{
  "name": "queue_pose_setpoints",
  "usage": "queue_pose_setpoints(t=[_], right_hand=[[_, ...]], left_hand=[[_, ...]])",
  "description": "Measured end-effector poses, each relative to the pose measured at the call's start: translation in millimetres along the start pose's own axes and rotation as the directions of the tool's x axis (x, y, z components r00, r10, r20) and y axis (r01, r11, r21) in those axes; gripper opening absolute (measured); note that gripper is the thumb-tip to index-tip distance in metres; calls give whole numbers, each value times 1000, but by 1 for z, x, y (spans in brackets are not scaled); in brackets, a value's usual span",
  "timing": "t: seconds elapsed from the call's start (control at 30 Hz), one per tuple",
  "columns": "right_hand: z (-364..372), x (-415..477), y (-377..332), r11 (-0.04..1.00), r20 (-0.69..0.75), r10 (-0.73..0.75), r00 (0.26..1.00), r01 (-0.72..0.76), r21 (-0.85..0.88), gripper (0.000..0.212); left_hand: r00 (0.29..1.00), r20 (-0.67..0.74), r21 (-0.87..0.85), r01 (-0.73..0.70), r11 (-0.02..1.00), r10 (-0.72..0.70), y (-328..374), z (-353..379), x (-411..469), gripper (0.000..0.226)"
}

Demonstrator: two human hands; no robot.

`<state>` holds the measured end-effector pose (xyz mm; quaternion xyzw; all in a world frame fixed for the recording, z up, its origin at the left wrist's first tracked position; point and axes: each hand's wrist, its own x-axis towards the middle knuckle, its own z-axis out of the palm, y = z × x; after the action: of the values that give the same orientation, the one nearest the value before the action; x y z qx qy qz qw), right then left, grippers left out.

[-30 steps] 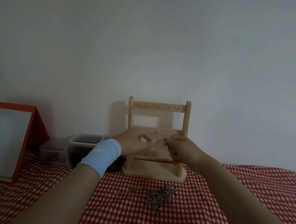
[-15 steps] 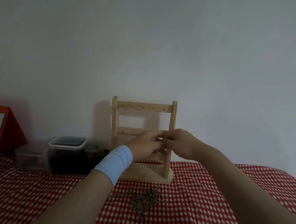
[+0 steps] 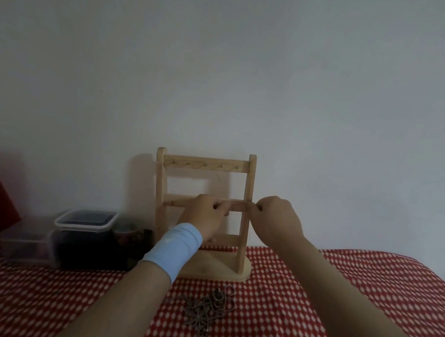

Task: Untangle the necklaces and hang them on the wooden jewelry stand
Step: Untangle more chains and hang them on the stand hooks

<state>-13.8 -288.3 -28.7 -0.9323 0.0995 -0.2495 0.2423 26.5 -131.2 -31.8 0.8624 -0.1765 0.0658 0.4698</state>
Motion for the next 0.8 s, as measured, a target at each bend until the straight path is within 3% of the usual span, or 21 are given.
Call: queue_pose_setpoints(t=[0.17, 0.33, 0.47, 0.63, 0.73, 0.8], right_hand=[[13, -8, 8, 998, 93, 60, 994, -59, -14, 52], [30, -22, 19, 991, 280, 15, 960, -51, 120, 40], [43, -34, 22, 981, 367, -18, 930, -55, 186, 32], [48, -44, 14, 974, 427, 18, 904, -111, 195, 39], [34, -44, 8, 994, 456, 106, 884, -111, -16, 65], [21, -43, 3, 990, 490, 130, 862, -88, -108, 60]], left_hand=[[997, -81, 9, -3, 1000, 4, -4, 13, -1, 36], [975, 204, -135, 113, 984, -84, -28, 22, -11, 29], [952, 285, -206, 176, 962, -113, -47, 27, -24, 27], [961, 264, -41, 96, 995, -82, -52, 29, -31, 30], [941, 322, 96, 79, 992, -106, -53, 18, -33, 27], [928, 352, 181, 63, 981, -124, -59, 2, -34, 26]])
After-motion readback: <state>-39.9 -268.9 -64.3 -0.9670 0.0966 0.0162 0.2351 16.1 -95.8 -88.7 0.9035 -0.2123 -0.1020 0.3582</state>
